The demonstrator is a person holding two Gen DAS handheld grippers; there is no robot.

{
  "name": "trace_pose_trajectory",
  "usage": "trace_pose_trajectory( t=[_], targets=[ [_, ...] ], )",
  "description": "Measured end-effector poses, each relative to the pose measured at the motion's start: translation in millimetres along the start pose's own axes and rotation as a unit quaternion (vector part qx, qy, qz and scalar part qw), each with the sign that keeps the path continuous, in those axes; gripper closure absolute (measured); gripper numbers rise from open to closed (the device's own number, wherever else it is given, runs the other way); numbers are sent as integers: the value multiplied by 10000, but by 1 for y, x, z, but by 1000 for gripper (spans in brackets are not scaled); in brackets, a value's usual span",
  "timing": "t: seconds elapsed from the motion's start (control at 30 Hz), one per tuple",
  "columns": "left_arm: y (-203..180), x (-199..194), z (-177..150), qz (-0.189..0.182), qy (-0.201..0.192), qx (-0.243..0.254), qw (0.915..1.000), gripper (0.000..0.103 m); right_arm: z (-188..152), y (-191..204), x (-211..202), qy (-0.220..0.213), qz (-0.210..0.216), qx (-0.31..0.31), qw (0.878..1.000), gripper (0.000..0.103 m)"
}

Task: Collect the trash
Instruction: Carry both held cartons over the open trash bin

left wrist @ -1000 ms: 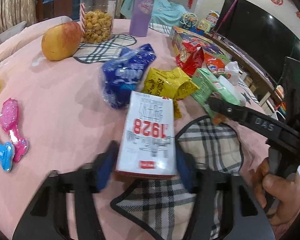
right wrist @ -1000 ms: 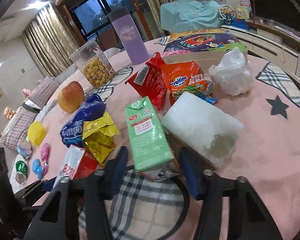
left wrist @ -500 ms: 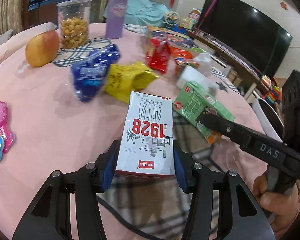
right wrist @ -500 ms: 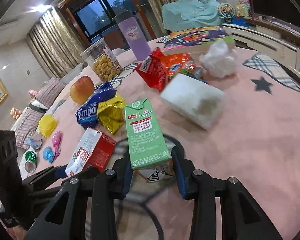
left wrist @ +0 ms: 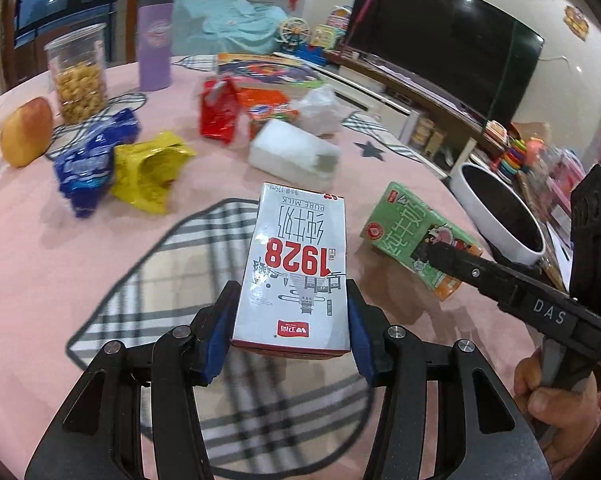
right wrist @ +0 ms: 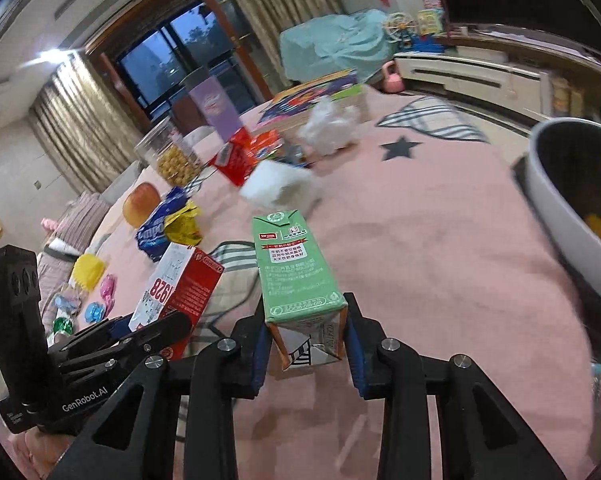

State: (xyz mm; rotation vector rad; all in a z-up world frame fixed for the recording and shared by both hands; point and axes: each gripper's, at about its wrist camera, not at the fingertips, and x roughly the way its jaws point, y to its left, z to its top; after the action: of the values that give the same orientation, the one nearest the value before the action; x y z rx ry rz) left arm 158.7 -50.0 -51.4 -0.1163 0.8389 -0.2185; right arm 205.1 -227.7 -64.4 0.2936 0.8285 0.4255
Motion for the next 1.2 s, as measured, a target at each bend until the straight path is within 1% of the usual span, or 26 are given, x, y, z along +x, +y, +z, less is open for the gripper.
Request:
trace_pose_trajectory(
  t=[0.5, 1.2],
  targets=[
    [-75, 14, 11, -425, 84, 678, 9968, 53, -2, -59, -58, -495, -483, 537, 9962, 70],
    [-160, 33, 35, -826, 79, 1350, 9874, 53, 7, -115, -109, -953, -938, 934, 9866, 70]
  ],
)
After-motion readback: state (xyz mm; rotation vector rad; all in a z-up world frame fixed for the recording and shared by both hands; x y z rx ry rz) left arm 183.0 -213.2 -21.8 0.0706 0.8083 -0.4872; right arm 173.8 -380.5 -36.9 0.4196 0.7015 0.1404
